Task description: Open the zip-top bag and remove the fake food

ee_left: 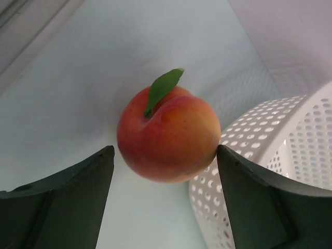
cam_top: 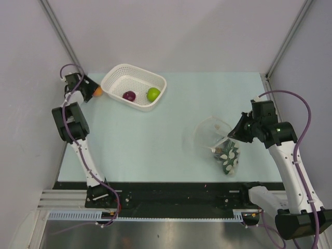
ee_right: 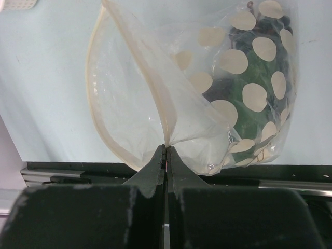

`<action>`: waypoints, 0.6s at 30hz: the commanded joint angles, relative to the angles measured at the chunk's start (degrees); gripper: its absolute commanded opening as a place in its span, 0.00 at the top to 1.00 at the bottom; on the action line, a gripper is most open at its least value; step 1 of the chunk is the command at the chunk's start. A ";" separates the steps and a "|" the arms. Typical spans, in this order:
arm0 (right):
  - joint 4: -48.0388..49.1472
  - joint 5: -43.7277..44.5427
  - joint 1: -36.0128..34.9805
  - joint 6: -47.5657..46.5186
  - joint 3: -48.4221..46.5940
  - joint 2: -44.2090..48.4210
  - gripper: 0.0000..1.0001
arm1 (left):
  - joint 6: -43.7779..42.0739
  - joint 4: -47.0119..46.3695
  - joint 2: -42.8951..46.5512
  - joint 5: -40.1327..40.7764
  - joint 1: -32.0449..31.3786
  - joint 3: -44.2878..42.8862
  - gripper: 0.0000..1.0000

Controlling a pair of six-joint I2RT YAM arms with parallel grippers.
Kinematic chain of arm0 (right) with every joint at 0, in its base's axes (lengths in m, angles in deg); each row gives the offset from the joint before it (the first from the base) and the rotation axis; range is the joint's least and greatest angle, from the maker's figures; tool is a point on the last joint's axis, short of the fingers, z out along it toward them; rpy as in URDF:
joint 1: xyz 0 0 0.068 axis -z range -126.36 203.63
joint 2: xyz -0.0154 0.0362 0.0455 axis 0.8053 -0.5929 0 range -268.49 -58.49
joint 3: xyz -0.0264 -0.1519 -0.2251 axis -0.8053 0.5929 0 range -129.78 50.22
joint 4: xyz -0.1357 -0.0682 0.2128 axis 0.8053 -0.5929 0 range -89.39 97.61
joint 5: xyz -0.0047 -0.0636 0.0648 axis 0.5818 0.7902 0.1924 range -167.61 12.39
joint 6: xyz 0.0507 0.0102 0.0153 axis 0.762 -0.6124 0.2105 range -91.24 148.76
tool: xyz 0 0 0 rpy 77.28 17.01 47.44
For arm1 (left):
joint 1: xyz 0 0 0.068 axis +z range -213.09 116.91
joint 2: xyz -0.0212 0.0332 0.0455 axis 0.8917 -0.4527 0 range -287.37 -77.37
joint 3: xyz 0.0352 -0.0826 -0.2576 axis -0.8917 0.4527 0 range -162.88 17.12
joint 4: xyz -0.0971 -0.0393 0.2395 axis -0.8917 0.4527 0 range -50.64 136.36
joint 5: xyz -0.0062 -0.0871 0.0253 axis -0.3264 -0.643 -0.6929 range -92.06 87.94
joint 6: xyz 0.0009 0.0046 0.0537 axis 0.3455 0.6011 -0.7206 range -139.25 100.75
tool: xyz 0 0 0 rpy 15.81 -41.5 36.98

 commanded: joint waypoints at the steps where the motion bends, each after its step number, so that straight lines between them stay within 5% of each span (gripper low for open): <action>1: 0.04 0.46 0.23 0.27 -1.72 0.07 1.00 | 6.63 -1.56 -4.23 0.02 -0.32 -7.29 0.16; 6: -0.22 1.26 0.23 0.18 -2.16 -0.46 1.00 | 6.73 2.46 -9.94 -1.74 -0.41 -16.88 0.17; 12: 0.04 1.35 0.23 0.35 -2.08 -0.90 1.00 | 6.20 0.80 -9.16 -1.30 -0.41 -14.87 0.19; 18: 0.22 1.17 0.23 0.27 -1.64 -0.55 1.00 | 6.47 -1.65 -7.14 -3.32 -0.32 -13.56 0.63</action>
